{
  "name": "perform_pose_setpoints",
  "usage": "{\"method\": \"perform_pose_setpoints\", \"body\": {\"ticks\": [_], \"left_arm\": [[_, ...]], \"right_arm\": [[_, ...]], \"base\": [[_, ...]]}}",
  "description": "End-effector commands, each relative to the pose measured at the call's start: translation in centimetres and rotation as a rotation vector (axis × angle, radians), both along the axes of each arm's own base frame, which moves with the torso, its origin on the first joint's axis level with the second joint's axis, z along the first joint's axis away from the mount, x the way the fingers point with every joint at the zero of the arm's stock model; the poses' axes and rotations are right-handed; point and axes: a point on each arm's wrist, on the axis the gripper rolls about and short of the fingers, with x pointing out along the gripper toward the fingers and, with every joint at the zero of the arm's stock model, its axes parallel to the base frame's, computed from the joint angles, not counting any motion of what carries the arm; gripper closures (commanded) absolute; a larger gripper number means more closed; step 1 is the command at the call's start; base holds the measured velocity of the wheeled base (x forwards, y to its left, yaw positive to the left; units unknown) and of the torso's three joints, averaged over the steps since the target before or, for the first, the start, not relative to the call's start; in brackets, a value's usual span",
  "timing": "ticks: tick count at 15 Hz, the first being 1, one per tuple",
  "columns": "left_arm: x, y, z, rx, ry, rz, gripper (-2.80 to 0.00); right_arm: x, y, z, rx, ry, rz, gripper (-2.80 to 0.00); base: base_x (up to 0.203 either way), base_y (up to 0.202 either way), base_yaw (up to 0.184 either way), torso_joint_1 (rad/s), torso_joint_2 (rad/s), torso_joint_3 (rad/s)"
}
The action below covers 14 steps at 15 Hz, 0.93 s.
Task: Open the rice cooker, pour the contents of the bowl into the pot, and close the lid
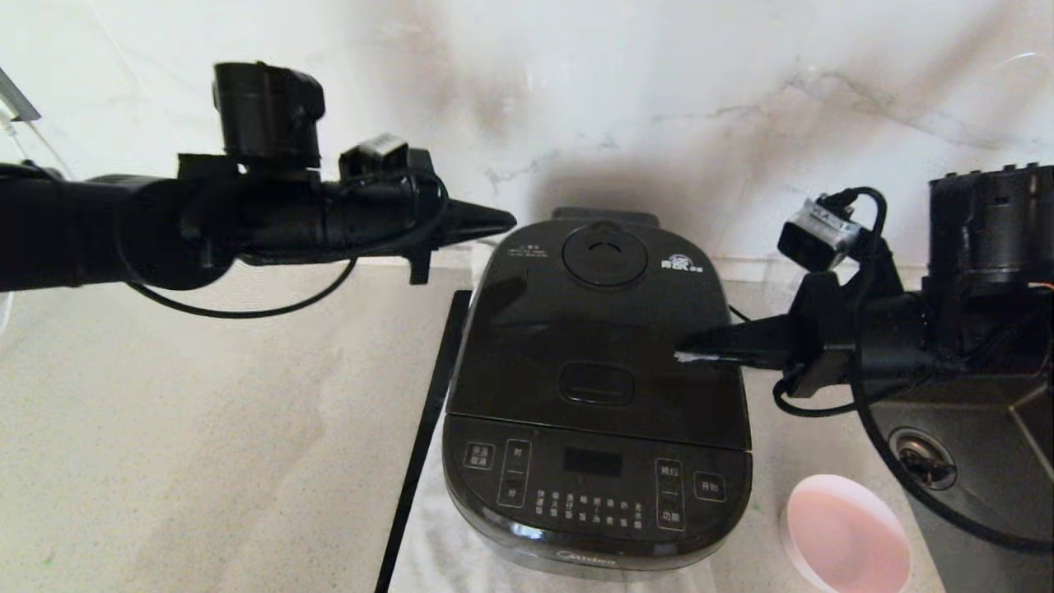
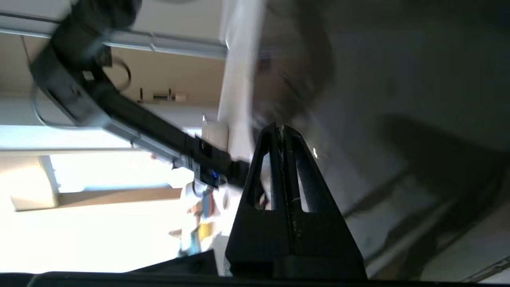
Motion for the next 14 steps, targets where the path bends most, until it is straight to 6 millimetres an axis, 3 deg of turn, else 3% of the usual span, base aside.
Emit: {"method": "perform_pose_setpoints", "body": {"ticks": [1, 3, 5, 7, 9, 12, 14], "left_arm": [[-5.1, 1.9, 6.2, -0.07, -0.165, 0.018, 0.0], [-8.5, 3.1, 9.0, -0.097, -0.254, 0.07, 0.0], [-11.5, 4.4, 10.1, -0.032, -0.351, 0.192, 0.0], [-12.9, 5.4, 8.6, 0.259, -0.489, 0.387, 0.0], [-15.5, 7.1, 6.8, 0.569, -0.557, 0.645, 0.0], [-22.1, 9.9, 5.5, 0.76, -0.68, 0.862, 0.0], [-26.9, 12.2, 3.2, 0.892, -0.737, 0.993, 0.0]], "right_arm": [[-2.8, -1.3, 3.5, 0.047, -0.13, -0.009, 0.0], [-4.1, -2.6, 5.0, 0.058, -0.187, -0.064, 0.0], [-5.0, -4.1, 5.9, 0.037, -0.208, -0.219, 0.0], [-5.9, -5.1, 7.2, -0.007, -0.219, -0.392, 0.0], [-6.8, -6.1, 8.1, -0.102, -0.26, -0.589, 0.0], [-8.7, -7.4, 7.3, -0.347, -0.36, -0.877, 0.0], [-10.3, -8.0, 6.0, -0.504, -0.391, -1.018, 0.0]], "base": [[0.0, 0.0, 0.0, 0.0, 0.0, 0.0], [0.0, 0.0, 0.0, 0.0, 0.0, 0.0], [0.0, 0.0, 0.0, 0.0, 0.0, 0.0], [0.0, 0.0, 0.0, 0.0, 0.0, 0.0], [0.0, 0.0, 0.0, 0.0, 0.0, 0.0], [0.0, 0.0, 0.0, 0.0, 0.0, 0.0], [0.0, 0.0, 0.0, 0.0, 0.0, 0.0]]}}
